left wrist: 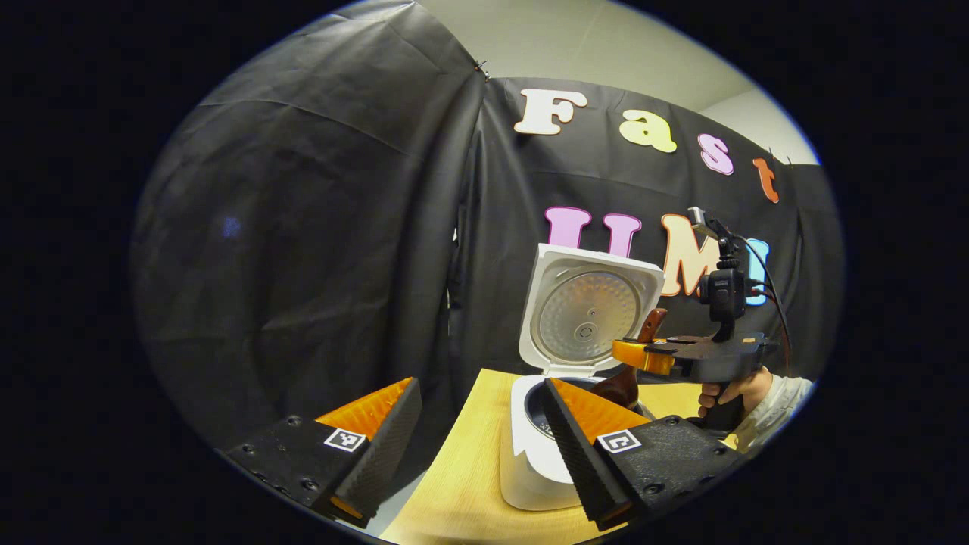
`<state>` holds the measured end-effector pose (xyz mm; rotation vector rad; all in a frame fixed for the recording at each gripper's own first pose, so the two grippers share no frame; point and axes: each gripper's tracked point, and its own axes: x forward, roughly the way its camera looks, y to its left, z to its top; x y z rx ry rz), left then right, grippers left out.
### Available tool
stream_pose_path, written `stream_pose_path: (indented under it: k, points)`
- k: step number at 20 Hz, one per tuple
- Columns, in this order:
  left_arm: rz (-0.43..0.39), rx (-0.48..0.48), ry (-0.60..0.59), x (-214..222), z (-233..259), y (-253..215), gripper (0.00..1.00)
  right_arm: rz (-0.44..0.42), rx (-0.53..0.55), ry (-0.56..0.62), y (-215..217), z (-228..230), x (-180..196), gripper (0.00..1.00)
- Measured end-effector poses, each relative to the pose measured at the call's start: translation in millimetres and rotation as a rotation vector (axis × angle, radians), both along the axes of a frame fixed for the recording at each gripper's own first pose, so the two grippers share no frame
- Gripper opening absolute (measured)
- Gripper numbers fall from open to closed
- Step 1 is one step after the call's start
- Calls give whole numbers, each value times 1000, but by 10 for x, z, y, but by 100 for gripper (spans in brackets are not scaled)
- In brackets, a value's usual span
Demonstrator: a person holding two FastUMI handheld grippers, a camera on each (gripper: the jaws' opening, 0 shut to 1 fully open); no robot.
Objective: Close the left gripper, press the button to open the rice cooker; take a wooden spoon from the chopstick holder with the right hand, scoop a spoonful of rice and pour it into the rice cooker, then put the wooden spoon back into the chopstick holder.
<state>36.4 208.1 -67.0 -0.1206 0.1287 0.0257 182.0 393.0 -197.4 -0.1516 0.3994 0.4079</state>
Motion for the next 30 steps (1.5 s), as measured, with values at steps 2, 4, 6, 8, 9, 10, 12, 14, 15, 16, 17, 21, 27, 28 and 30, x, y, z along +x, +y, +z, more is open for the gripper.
stream_pose_path:
  k: [2,4,6,8,9,10,12,14,15,16,17,21,27,28,30]
  points:
    - [0,-7,-12,6,24,-32,92,72,-75,-66,114,91,-57,17]
    - [-7,-15,-19,-11,48,-56,92,131,-146,-130,191,161,-147,18]
    - [-13,-14,-16,-7,45,-83,92,175,-237,-223,221,311,-237,17]
    - [-15,-11,-22,-17,66,-93,92,201,-296,-295,238,408,-274,17]
    - [-17,-7,-25,-12,78,-114,94,207,-296,-298,235,404,-286,17]
    - [-22,-3,-29,-12,106,-141,94,207,-275,-281,221,368,-272,18]
    - [-31,4,-39,-31,129,-164,93,173,-205,-215,99,382,-276,19]
    - [-40,9,-47,-30,173,-248,97,124,-135,-171,-101,481,-237,19]
    - [-46,11,-52,-6,193,-317,97,100,-106,-156,-219,542,-203,19]
    - [-51,12,-56,6,214,-369,92,77,-80,-141,-357,586,-217,19]
    - [-55,11,-60,24,233,-410,92,50,-61,-130,-514,631,-208,19]
    - [-81,8,-79,75,324,-675,92,-57,-42,-115,-1243,760,-203,18]
    - [-125,17,-94,120,439,-1148,92,-199,-28,-95,-2319,826,-324,18]
    - [-136,24,-97,127,459,-1234,94,-225,-21,-93,-2506,839,-367,19]
    - [-150,36,-107,136,517,-1388,94,-263,-14,-84,-2837,853,-440,18]
